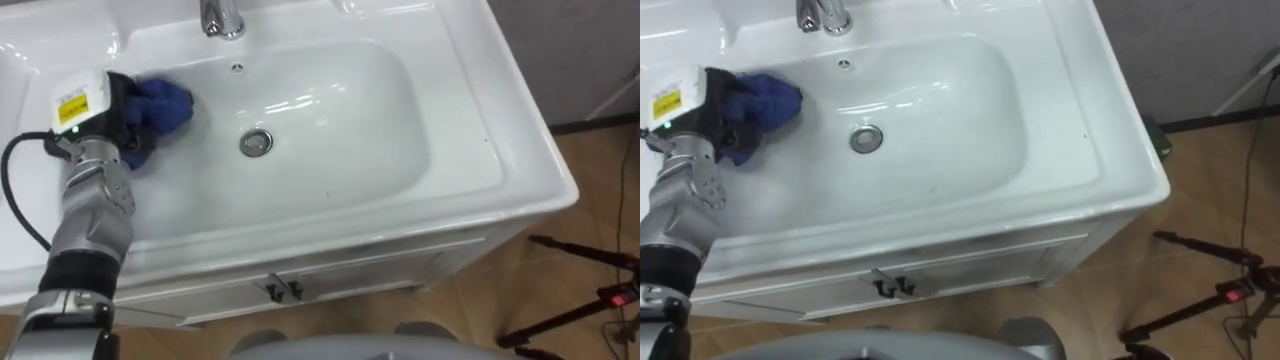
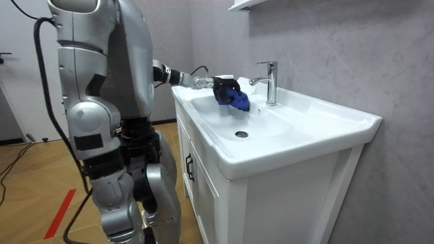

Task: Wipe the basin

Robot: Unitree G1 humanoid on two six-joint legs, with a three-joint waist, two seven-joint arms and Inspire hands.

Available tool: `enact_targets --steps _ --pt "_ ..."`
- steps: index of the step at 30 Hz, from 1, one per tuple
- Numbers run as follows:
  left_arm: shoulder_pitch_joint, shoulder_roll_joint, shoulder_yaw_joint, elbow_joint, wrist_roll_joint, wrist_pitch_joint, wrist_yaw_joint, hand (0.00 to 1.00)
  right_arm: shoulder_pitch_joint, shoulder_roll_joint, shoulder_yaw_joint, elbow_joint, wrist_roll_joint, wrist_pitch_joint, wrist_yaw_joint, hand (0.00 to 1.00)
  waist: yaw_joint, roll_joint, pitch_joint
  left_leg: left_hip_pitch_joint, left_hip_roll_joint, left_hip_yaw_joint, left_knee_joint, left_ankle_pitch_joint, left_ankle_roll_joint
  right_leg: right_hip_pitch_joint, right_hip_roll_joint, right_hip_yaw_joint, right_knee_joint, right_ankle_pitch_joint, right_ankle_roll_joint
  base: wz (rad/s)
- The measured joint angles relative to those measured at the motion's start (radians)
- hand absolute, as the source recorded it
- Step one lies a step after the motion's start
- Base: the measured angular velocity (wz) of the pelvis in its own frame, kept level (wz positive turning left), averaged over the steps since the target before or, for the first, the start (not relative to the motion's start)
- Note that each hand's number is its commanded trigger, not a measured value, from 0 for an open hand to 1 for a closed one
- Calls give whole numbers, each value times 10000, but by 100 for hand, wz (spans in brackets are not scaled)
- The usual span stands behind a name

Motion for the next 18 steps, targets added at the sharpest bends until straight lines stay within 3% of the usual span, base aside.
enact_targets --steps 11,18 --pt "290 -237 -1 -432 -204 -342 467 100 136 -1 -4 89 -273 -56 70 0 -43 182 -15 104 -57 -261 -57 0 0 347 3 -171 -127 2 9 5" --pt "544 -260 11 -1239 -375 -502 845 100 261 1 -7 127 -350 -47 203 0 -40 189 -11 395 -106 -242 -237 1 0 551 -24 -166 -191 -15 41 0"
